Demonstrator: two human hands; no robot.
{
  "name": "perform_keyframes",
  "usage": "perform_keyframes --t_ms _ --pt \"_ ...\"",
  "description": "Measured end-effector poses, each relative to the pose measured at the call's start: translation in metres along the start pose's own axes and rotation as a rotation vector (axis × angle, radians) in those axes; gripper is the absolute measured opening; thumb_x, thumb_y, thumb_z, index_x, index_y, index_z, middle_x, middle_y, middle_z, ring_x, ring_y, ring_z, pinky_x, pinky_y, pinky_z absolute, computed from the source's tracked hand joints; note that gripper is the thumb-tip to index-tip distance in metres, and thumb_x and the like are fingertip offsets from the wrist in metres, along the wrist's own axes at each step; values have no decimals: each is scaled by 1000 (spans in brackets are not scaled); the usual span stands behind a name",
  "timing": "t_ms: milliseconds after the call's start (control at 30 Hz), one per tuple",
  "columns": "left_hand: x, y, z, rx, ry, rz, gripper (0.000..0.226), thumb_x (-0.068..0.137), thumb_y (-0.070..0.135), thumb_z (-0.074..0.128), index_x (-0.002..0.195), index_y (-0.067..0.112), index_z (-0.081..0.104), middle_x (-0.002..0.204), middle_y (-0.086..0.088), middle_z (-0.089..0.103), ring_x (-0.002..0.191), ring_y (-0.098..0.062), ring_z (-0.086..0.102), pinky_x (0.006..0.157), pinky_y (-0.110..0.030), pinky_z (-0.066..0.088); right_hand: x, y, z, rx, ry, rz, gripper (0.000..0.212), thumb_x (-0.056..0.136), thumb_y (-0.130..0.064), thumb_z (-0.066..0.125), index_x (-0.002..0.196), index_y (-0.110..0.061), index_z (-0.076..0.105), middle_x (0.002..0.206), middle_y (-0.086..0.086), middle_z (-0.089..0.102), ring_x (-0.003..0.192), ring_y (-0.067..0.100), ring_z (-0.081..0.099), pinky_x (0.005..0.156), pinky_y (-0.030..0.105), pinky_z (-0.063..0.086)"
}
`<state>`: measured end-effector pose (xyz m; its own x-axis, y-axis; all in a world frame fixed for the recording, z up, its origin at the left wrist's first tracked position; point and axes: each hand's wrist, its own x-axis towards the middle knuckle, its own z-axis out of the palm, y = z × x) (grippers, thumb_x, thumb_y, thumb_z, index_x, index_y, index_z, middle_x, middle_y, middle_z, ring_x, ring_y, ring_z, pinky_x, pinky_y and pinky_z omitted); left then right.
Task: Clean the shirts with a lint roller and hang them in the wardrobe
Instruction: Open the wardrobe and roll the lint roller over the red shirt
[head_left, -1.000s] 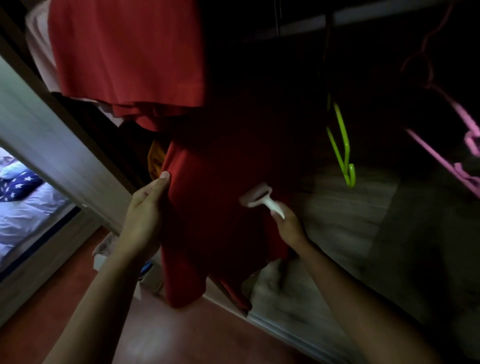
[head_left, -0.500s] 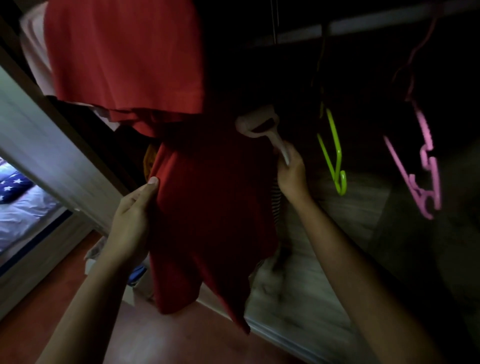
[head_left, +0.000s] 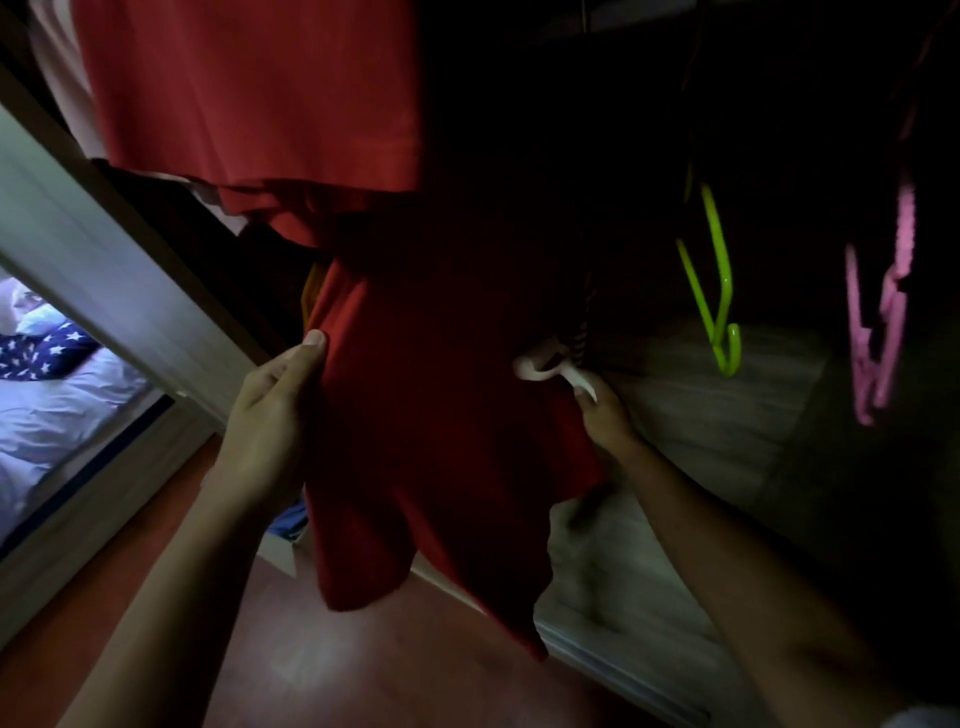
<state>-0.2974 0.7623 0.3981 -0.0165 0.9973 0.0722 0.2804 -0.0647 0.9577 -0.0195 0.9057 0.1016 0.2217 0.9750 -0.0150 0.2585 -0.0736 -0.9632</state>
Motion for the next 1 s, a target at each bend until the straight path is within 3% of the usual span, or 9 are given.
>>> perform_keyframes --t_ms 133,267,367,500,600,733,833,900,1000 --pt "1 -3 -1 -4 13 -14 45 105 42 41 88 17 75 82 -9 76 70 -16 73 56 -21 55 -16 44 11 -138 -93 166 41 102 -17 51 140 -4 49 138 18 56 130 33 51 103 31 37" --pt "1 -3 6 10 22 -23 45 107 38 38 91 12 71 72 0 74 62 -9 71 51 -17 52 -47 42 26 -279 -402 360 46 102 -26 50 141 -1 48 145 17 49 137 32 43 115 38 30" --pt "-1 -3 12 5 -1 -5 44 108 35 35 93 11 69 70 2 74 61 -7 70 52 -15 52 -70 34 38 -476 -607 378 44 106 -22 40 147 -3 40 152 16 41 142 30 37 117 35 25" --pt "-4 -5 18 2 -24 3 42 108 31 33 86 13 64 60 8 69 50 -1 65 47 -10 48 -90 18 42 -335 -450 153 39 100 -19 55 138 -11 54 135 14 59 126 28 55 105 35 43" --pt "-5 -7 17 -11 -31 4 43 108 33 34 86 16 67 66 6 72 56 -2 68 51 -12 50 -97 -26 26 -132 -268 -13 40 100 -17 56 139 -9 53 133 11 61 122 20 56 100 27 42" --pt "-8 -7 20 -2 -48 23 51 108 33 34 75 25 71 64 6 70 55 -3 66 51 -12 49 -105 -109 -12 147 -51 -257 41 99 -25 57 138 -10 54 125 9 65 101 12 58 89 35 51" --pt "-8 -6 23 5 -55 21 45 108 34 34 87 12 68 70 2 73 62 -7 70 54 -14 51 -111 -166 -39 251 8 -322 42 102 -26 52 143 -15 48 124 2 61 96 4 58 76 12 48" --pt "-8 -6 24 8 -55 16 46 108 33 33 83 11 65 64 4 71 55 -5 66 51 -13 49 -113 -189 -50 275 17 -353 45 103 -29 48 146 -16 44 121 0 60 89 -4 58 70 8 48" --pt "-8 -9 23 -1 -70 11 48 108 37 35 95 8 71 86 -7 77 78 -17 75 65 -22 55 -114 -197 -48 283 8 -381 41 103 -28 47 143 -16 46 103 -11 60 74 -11 58 65 10 47"
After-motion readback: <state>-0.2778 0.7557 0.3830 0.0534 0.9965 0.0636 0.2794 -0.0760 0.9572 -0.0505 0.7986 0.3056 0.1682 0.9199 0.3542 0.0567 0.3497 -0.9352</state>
